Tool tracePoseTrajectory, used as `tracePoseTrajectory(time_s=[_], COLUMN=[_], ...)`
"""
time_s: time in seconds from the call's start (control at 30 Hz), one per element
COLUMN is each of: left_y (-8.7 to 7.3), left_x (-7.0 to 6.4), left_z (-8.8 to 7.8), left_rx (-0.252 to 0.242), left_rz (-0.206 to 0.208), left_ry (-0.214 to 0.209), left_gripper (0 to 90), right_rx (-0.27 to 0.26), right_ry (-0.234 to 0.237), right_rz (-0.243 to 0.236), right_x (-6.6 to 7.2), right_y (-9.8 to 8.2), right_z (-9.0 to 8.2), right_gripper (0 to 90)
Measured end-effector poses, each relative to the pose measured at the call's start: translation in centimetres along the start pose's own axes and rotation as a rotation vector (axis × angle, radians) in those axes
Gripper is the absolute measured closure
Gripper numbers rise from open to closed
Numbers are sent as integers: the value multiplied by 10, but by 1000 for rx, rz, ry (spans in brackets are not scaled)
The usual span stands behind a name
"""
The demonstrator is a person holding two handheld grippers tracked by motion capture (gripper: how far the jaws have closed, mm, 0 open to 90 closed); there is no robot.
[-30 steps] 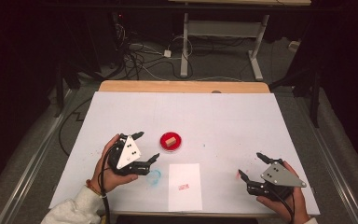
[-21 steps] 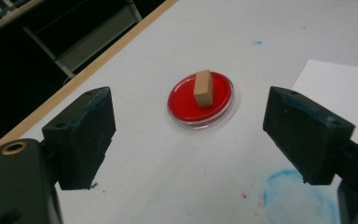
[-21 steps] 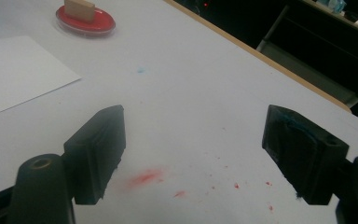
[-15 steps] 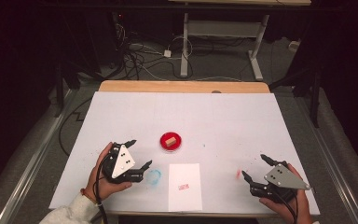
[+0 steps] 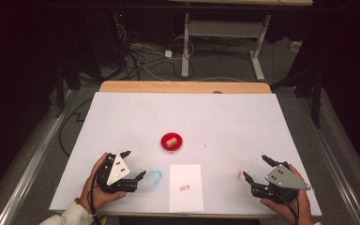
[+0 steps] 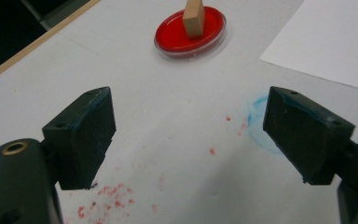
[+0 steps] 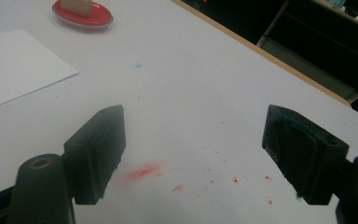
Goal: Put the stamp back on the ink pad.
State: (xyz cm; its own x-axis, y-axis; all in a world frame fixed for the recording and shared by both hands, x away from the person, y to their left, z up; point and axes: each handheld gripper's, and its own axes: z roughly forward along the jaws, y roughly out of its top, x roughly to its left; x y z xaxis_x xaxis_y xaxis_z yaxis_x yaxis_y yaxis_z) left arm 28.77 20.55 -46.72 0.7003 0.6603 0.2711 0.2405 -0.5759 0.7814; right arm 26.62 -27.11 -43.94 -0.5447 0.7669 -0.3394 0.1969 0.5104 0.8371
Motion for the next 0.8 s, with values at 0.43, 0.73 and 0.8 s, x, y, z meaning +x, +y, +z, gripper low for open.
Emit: tracePoseTrajectory(time_s=[0.43, 0.73, 0.8], left_y=[-1, 0, 0], left_x=[-1, 0, 1], left_z=[-3, -6, -6], left_rx=[5, -19, -14], left_rz=[12, 9, 13], left_ry=[8, 16, 13], left_gripper=[165, 165, 165], right_rx=[1, 6, 7], right_ry=[5, 6, 9], right_rz=[-11, -23, -22], right_x=[2, 6, 5], right_y=[2, 3, 3], right_z=[1, 0, 0], right_gripper=[221, 221, 221])
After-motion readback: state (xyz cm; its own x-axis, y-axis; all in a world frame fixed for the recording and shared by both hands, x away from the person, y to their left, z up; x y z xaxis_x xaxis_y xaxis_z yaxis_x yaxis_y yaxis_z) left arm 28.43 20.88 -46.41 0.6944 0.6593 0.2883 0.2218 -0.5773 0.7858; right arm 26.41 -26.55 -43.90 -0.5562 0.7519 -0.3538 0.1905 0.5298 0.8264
